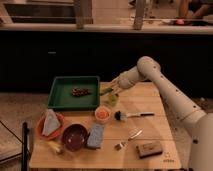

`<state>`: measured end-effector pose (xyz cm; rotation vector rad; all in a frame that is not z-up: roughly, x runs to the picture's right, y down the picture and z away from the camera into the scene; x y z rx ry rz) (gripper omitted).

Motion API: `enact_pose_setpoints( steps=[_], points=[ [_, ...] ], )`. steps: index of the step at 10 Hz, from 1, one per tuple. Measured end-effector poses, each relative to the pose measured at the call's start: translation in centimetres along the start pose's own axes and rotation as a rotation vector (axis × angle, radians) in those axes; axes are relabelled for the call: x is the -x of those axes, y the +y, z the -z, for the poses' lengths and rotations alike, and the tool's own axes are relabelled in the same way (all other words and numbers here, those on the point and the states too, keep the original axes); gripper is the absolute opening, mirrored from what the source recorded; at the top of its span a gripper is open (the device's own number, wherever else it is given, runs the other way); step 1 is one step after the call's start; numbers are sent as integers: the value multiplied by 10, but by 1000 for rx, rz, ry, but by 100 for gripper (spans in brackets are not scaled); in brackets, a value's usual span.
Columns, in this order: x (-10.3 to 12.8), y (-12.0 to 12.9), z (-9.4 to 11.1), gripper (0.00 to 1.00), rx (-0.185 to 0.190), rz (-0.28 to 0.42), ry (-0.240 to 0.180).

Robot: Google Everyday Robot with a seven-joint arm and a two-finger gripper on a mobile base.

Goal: Place pepper in plastic cup

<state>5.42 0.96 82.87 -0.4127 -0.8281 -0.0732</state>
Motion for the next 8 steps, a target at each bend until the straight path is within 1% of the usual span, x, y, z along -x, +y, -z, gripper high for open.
enact_pose_setpoints(
  steps=[3, 5, 8],
  points=[
    [5, -3, -4, 7, -5, -4, -35],
    [11, -5, -12, 7, 0, -5, -67],
    [4, -9, -12, 7, -11, -32, -99]
  ],
)
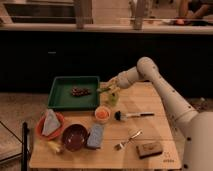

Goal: Place pepper in plastic cup

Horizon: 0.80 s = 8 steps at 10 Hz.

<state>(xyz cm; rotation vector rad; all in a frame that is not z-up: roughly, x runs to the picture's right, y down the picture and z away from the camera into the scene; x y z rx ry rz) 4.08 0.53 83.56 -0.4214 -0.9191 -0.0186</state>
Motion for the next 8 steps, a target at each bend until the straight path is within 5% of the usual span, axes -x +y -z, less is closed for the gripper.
enact_pose_setpoints(
  steps=[8],
  points=[
    [-18, -4, 2, 7, -43, -82, -107]
  ],
)
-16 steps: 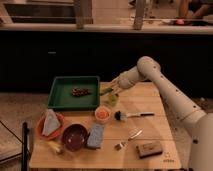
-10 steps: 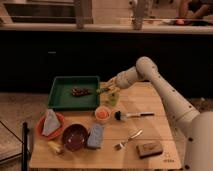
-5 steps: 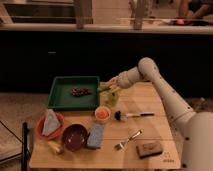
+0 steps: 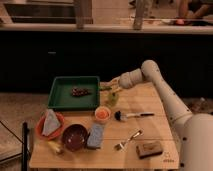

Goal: Place pepper in plastic cup

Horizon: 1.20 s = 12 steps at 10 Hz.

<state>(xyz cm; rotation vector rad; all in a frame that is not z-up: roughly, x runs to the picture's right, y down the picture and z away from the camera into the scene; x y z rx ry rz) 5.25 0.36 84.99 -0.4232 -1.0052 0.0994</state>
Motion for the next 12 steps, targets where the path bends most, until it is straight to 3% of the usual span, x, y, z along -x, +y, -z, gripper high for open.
enact_pose_setpoints(
  steps=[7, 12],
  points=[
    [-13, 4, -5, 7, -2, -54, -68],
    [-16, 4, -13, 11, -33, -61, -84]
  ],
)
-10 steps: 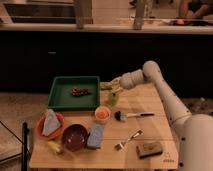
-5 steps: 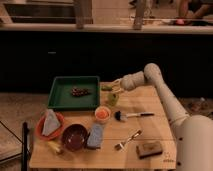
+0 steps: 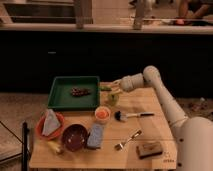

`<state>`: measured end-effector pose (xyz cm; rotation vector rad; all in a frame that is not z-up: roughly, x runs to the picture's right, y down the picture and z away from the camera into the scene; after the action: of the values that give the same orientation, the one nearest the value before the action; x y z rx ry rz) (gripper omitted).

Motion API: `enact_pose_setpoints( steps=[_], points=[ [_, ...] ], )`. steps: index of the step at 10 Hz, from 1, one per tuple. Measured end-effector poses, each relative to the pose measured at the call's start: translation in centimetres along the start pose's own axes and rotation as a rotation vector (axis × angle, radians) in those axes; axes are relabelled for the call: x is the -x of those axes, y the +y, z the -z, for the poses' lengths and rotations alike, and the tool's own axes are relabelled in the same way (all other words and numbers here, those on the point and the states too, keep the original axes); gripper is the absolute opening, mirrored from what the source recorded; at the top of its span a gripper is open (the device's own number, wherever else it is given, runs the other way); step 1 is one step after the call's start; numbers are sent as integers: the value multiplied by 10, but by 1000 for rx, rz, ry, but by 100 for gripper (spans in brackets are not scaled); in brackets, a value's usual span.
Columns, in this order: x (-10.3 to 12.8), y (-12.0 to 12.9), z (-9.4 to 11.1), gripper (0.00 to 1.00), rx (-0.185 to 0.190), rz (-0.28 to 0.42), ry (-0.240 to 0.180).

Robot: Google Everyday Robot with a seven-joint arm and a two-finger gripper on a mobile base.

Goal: Place pepper in plastic cup

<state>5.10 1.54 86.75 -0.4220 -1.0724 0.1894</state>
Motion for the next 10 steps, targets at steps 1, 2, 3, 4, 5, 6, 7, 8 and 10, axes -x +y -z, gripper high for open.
enact_pose_setpoints(
  steps=[1, 2, 3, 4, 5, 6, 7, 8, 10],
  points=[
    [0, -1, -2, 19, -2, 1, -1],
    [-1, -1, -2, 30, -4, 0, 0],
    [-1, -1, -1, 40, -8, -1, 0],
    [-2, -1, 0, 52, -12, -1, 0],
    [-3, -2, 1, 62, -14, 0, -1],
    [-3, -3, 1, 72, -16, 1, -2],
    [-3, -3, 0, 78, -17, 2, -3],
    [-4, -4, -1, 80, -17, 3, -6],
    [-4, -4, -5, 80, -15, 7, -14]
  ],
)
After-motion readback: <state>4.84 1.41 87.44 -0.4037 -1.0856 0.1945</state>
